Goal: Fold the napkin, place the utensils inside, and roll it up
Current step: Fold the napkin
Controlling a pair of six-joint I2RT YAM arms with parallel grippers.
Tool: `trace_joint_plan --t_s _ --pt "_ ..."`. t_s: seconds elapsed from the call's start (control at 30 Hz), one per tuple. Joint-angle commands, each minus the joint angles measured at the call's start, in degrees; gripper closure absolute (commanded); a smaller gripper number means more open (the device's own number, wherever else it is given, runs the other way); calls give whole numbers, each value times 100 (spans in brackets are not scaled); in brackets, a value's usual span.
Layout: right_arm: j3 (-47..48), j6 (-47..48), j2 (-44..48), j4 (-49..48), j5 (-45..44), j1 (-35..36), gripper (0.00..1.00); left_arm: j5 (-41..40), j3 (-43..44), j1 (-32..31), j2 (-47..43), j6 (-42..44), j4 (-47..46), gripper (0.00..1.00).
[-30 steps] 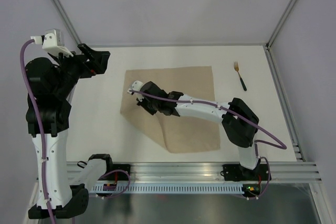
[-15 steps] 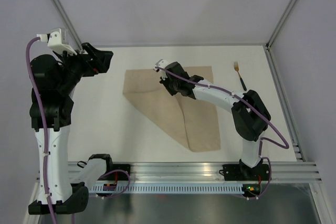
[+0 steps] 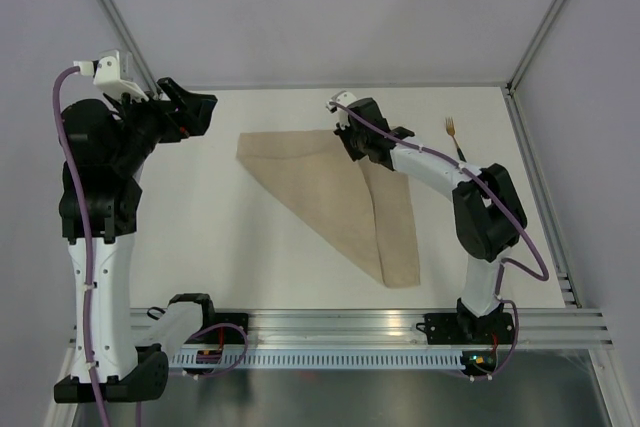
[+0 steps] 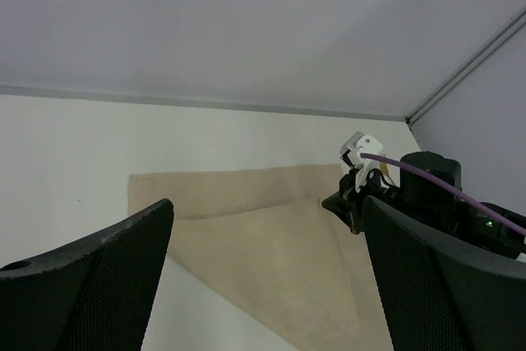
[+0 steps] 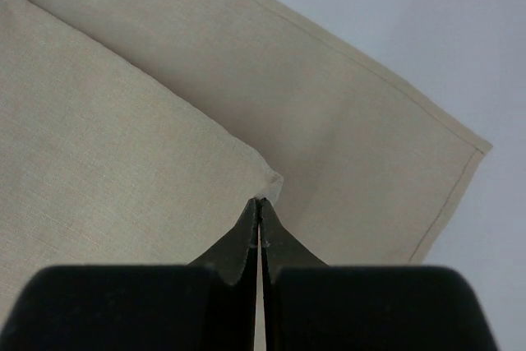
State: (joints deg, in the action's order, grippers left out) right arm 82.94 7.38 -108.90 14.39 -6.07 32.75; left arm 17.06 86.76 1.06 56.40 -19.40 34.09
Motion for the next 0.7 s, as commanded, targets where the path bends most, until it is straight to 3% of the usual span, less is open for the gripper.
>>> trace_joint_plan --t_s 0.0,0.67 --pt "179 97 89 -77 -44 -225 100 201 -19 17 29 -82 -148 0" --pt "802 194 -430 -77 -44 -1007 100 184 -63 8 81 -82 -174 0"
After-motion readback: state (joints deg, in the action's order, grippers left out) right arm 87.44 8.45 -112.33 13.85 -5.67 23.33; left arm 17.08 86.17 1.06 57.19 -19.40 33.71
